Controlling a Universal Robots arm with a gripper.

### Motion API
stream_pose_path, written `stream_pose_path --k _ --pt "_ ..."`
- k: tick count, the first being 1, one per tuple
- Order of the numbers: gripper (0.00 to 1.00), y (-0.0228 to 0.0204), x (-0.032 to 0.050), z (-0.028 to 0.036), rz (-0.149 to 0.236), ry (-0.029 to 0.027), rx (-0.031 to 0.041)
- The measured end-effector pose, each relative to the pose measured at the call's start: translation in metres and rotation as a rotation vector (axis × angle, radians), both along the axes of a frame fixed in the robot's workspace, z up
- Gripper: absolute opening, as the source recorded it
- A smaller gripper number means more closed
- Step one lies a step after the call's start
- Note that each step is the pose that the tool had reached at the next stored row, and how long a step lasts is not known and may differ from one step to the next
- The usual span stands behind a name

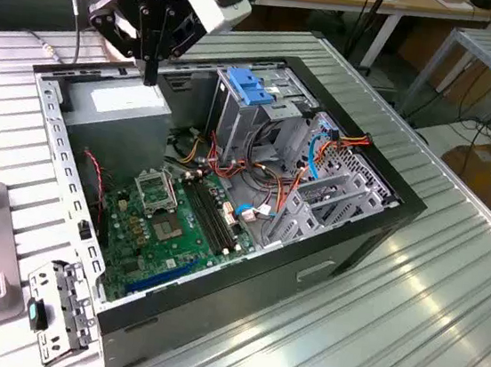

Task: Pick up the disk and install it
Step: 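Reach for the disk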

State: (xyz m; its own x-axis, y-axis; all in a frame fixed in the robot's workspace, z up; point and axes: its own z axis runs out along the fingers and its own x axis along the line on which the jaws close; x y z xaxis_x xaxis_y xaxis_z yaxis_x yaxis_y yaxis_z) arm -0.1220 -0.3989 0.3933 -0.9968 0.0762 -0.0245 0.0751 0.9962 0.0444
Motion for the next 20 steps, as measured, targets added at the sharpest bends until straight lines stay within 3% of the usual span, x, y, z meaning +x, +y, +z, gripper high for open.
stream_pose_path --k 20 --pt "0.11 0.0000 -0.0161 -0.0001 0.000 0.0039 0.0000"
